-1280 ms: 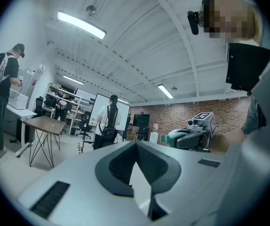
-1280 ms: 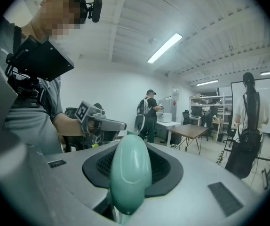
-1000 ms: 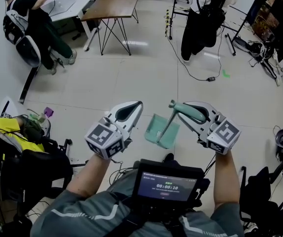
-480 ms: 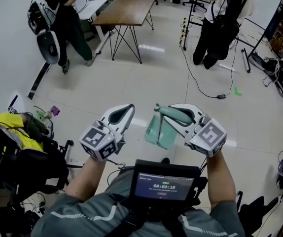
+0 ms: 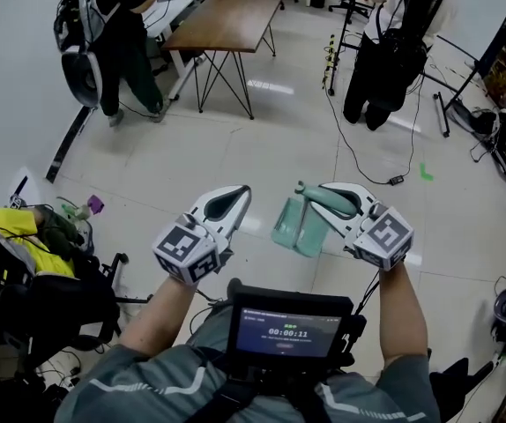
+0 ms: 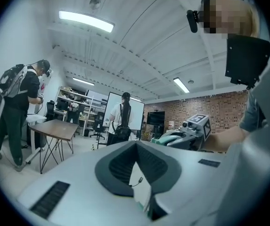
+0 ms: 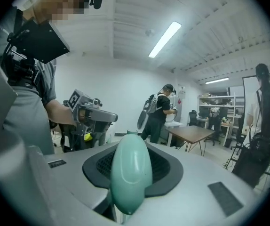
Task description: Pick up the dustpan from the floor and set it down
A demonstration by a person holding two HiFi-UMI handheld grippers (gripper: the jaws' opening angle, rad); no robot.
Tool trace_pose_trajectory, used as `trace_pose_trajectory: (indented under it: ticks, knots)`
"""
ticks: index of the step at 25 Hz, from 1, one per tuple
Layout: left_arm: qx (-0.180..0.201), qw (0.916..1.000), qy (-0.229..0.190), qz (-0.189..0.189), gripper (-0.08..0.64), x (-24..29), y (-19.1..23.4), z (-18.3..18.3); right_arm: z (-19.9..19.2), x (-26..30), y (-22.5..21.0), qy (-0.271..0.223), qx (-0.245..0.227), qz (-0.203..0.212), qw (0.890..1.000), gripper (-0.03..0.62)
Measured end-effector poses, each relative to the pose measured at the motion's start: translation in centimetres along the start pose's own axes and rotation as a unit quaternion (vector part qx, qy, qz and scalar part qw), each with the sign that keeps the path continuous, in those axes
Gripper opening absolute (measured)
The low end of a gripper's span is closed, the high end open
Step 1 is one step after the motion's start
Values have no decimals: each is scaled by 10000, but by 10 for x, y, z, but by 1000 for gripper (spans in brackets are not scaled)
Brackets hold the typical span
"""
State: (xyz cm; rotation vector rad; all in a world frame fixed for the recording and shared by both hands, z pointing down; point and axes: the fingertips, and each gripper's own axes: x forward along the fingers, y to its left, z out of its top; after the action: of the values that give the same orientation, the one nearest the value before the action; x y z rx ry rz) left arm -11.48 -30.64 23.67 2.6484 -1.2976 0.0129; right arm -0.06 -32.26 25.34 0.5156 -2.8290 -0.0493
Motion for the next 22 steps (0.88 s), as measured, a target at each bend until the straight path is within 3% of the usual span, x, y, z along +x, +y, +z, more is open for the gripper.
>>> trace_pose_trajectory:
  ticks: [4, 13, 16, 19, 22]
  knots:
    - [-65, 10000, 27, 38, 34, 9, 29, -3, -4, 16, -17, -1, 9, -136, 9999, 129]
    - [-92, 9998, 80, -149, 34, 44, -5, -10, -14, -19, -29, -50, 3, -122, 9999, 129]
    - [-126, 9996, 216, -145, 34, 57, 20, -19, -16, 2, -45, -43, 126, -123, 9998, 129]
    - [-223, 9986, 480, 36, 34, 64, 76, -44, -34, 51, -59, 31, 316, -112, 9994, 129]
    - [-276, 9981, 536, -89, 34, 79, 123, -70, -60, 100, -82, 125, 335, -138, 9993, 129]
